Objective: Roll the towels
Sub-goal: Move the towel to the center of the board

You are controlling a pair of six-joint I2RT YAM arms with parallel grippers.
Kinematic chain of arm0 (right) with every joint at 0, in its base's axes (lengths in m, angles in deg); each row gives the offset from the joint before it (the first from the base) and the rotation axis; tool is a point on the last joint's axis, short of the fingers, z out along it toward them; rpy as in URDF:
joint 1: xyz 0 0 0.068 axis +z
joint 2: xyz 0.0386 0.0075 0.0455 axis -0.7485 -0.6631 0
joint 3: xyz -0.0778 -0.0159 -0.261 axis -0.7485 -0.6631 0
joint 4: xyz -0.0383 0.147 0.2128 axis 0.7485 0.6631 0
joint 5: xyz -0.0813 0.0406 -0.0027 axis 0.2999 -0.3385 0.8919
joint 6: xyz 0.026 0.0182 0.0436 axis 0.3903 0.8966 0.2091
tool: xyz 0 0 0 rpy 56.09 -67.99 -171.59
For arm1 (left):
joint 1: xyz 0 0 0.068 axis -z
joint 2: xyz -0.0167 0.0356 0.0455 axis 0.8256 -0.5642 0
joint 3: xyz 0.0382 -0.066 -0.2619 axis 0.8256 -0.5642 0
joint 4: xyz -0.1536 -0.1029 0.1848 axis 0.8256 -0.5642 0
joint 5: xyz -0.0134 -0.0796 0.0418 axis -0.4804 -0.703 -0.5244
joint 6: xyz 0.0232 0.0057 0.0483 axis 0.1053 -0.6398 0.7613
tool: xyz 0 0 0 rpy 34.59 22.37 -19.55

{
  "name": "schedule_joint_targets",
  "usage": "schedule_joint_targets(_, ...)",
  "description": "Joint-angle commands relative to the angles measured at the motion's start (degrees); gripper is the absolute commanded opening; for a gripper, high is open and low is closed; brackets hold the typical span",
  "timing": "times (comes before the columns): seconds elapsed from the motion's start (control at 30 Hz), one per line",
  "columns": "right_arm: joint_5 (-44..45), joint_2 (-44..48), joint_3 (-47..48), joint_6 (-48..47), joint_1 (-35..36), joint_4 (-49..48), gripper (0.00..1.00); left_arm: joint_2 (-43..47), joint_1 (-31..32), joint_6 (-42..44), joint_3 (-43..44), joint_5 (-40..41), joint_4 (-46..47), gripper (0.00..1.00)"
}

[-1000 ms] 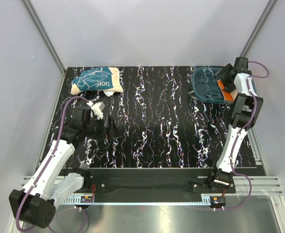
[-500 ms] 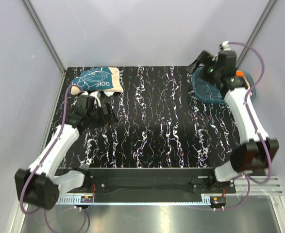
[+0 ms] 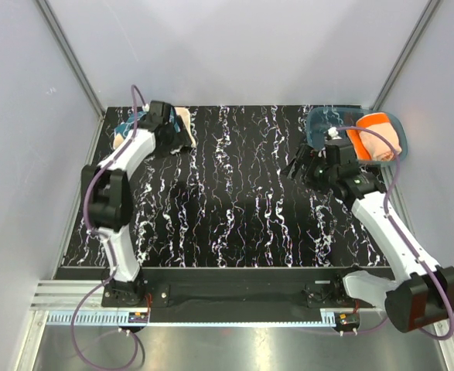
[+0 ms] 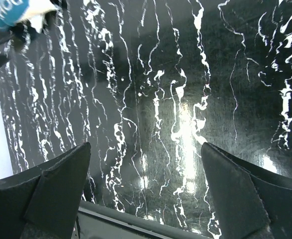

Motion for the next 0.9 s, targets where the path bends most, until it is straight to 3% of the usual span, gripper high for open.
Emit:
schedule_joint_targets(0.0,1.24,4.95,-0.78,-0.91,0.49,-0.27,1.0,-8.45,-0.81,0.01,9.2,1.34,1.36,0.9)
schedule_joint_targets(0.03,1.24,5.74,-1.74,-1.08,0.49,-0.26,1.0,-10.49,-0.81,-0.16,14.01,1.51,-0.3,0.9)
schedule_joint_targets(0.23,-0.78,6.62,-6.58,-0.91,0.49,-2.02,1.0,-22.27,-0.98,-2.36,24.15,-0.33,1.18,0.79)
schedule_joint_targets(0.37,-1.22,6.27,-8.77,-0.65,0.66,-2.37,1.0,-30.8,-0.98,-3.76,39.06,-0.51,-5.49,0.72)
schedule_joint_targets(0.47,-1.13,6.45,-9.83,-0.65,0.58,-2.99,1.0,-33.98,-0.81,-4.38,41.04,-1.29,-6.65,0.7)
schedule_joint_targets(0.57,-0.78,5.75,-10.01,-0.91,0.58,-3.16,1.0,-34.5,-0.72,-4.12,40.6,-2.95,-4.98,0.48)
schedule_joint_targets(0.6,-0.61,5.22,-10.18,-1.0,0.58,-3.08,1.0,-34.59,-0.55,-3.77,40.42,-3.23,-4.71,0.34)
schedule_joint_targets(0.7,-0.08,5.13,-10.36,-1.0,0.58,-2.9,1.0,-33.89,-0.37,-2.98,39.29,-4.72,-4.1,0.15)
schedule_joint_targets(0.73,0.01,5.3,-10.45,-0.91,0.58,-2.9,1.0,-33.28,-0.28,-2.8,38.67,-4.9,-3.92,0.0)
schedule_joint_targets(0.87,1.15,6.09,-10.1,-0.56,0.58,-1.94,1.0,-26.53,0.07,-1.75,35.24,-5.08,-3.39,0.0)
